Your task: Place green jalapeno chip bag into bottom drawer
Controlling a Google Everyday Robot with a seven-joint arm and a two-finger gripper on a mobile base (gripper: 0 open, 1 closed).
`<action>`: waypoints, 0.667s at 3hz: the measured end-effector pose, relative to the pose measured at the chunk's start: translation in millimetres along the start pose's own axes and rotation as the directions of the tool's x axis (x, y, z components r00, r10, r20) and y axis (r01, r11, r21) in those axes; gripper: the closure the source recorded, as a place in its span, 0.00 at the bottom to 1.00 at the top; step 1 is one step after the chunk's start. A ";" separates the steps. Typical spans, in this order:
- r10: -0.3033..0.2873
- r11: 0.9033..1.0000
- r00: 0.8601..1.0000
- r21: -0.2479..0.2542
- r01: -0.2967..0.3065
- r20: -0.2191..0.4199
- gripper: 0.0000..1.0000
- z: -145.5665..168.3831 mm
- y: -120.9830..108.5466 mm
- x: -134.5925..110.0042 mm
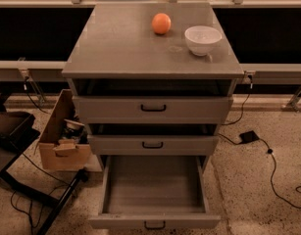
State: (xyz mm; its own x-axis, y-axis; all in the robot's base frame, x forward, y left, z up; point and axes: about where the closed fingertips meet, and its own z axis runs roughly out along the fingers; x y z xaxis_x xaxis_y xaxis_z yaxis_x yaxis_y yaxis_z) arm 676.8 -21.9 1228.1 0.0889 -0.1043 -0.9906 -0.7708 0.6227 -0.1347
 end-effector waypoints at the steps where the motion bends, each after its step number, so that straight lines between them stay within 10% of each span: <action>1: 0.158 0.987 0.979 -0.059 -0.151 0.133 1.00 -52.6 99.9 -91.2; 2: 0.192 0.962 0.980 -0.211 -0.176 0.060 1.00 -66.2 230.9 -97.5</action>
Offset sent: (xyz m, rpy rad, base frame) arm -0.3777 0.0018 -0.4937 -0.0877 1.1702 -0.0724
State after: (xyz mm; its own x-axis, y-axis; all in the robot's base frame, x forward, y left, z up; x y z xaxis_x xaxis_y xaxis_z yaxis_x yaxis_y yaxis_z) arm 448.4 80.7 1295.3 -0.0232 0.0635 -0.9977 -0.8897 0.4538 0.0496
